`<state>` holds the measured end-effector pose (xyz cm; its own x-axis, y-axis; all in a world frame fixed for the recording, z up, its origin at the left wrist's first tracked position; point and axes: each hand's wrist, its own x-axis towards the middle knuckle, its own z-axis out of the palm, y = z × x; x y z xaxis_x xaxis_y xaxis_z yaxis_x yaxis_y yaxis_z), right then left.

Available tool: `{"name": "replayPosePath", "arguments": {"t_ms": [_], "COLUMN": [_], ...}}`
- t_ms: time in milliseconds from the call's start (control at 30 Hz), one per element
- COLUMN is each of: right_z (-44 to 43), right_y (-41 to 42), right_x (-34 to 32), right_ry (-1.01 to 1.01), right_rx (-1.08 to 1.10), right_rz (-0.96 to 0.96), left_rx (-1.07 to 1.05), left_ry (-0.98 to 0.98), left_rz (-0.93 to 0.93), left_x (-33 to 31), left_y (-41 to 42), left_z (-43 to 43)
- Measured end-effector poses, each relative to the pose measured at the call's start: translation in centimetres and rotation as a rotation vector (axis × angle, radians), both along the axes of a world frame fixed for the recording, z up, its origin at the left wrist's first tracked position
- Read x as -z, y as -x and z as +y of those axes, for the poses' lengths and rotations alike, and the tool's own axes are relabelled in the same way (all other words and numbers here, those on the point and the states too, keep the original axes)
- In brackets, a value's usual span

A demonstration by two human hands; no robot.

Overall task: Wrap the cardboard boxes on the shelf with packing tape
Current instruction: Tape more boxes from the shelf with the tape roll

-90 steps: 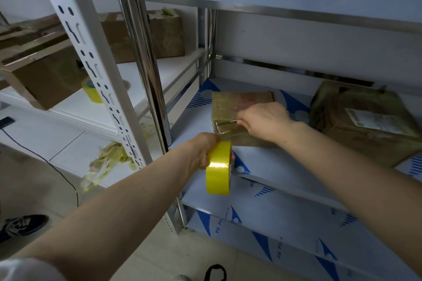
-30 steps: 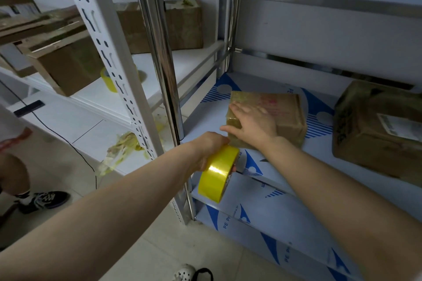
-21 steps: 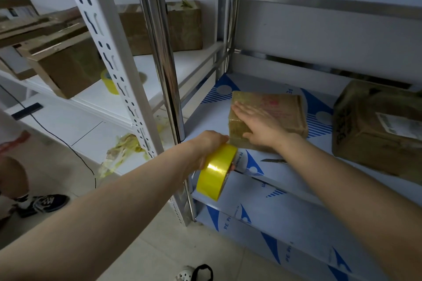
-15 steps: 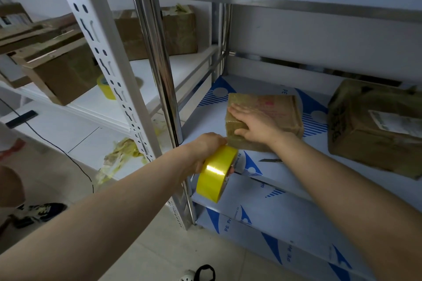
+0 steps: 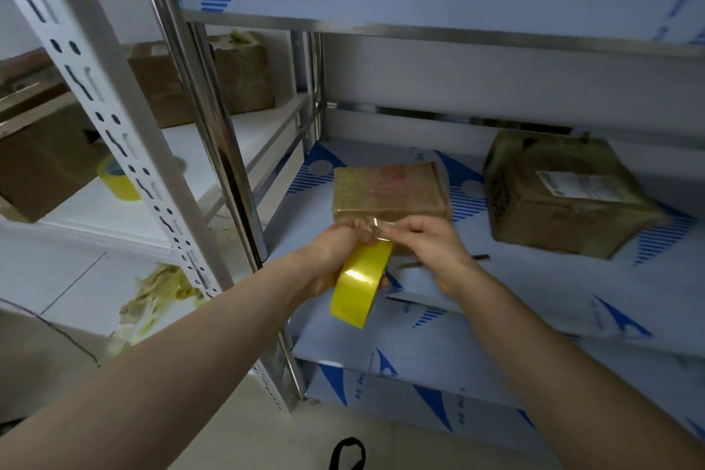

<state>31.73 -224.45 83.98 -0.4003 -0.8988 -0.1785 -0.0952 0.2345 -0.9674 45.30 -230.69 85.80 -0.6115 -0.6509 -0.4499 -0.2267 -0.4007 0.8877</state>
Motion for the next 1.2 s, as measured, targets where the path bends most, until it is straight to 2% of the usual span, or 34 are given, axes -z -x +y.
{"name": "replayPosePath", "arguments": {"t_ms": [100,200,300,467,567,733,867,1200], "right_z": [0.9,1.8,2.6,3.6,4.4,5.2,5.5,5.8], "right_y": [0.2,0.9,1.6,2.5,3.3,4.5,4.7,4.1], "right_x": [-0.1,-0.2,-0.5,-1.2,-1.7,-2.0,-2.0,-1.9], "right_ry": [0.193,0.292,0.32,0.327,0.323,0.295,0.228,0.011], "right_rx": [0.105,0.218,0.297,0.354,0.303,0.247,0.286,0.422], "right_rz": [0.129,0.22,0.24,0.297,0.318,0.478,0.435,0.898], "left_rx": [0.045,0.068,0.054,0.122,0.161,0.251,0.294,0.438], "left_ry": [-0.026,-0.053,-0.082,-0.031,-0.054,-0.137,-0.201,-0.211], "left_rz": [0.051,0.13,0.177,0.14,0.112,0.087,0.084,0.175], "left_x": [0.6,0.8,0.7,0.6,0.6,0.7,0.7,0.4], "left_y": [1.4,2.7,3.9,5.6,6.6,7.7,8.5,10.0], "left_z": [0.3,0.3,0.5,0.9,0.6,0.1,-0.2,-0.1]}}
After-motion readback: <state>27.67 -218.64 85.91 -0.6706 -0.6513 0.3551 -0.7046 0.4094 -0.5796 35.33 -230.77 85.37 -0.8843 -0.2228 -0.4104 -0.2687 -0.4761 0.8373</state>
